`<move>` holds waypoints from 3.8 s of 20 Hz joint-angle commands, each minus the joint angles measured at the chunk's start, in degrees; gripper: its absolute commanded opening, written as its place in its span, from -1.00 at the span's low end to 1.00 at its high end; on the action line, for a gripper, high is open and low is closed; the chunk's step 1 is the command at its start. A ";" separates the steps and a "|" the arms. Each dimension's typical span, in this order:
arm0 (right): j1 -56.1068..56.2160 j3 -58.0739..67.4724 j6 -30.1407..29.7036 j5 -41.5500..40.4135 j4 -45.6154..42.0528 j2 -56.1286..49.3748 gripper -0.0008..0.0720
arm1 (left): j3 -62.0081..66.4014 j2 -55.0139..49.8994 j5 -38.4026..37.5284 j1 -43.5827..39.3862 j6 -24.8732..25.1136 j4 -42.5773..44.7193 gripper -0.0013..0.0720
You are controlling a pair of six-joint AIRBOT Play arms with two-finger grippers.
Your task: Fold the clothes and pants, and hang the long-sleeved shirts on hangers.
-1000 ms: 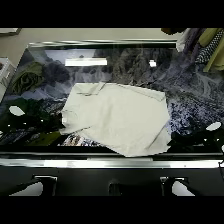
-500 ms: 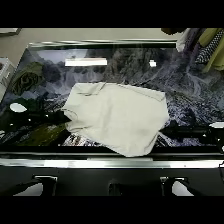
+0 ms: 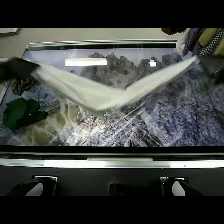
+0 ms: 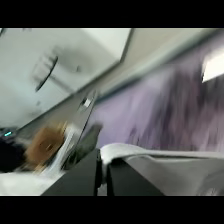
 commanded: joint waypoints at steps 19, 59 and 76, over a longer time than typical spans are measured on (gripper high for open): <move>0.81 23.71 33.99 10.47 -43.98 -11.23 -0.89 | -1.01 -4.70 -2.25 -0.13 -21.33 18.73 -0.92; -5.90 -36.13 -5.92 7.04 -42.07 -20.94 0.36 | -21.53 -25.20 -6.86 14.80 2.80 6.58 0.61; -5.22 -38.12 -7.19 8.35 -37.46 -20.92 -0.89 | -30.75 -25.20 -3.52 15.63 11.56 5.99 0.60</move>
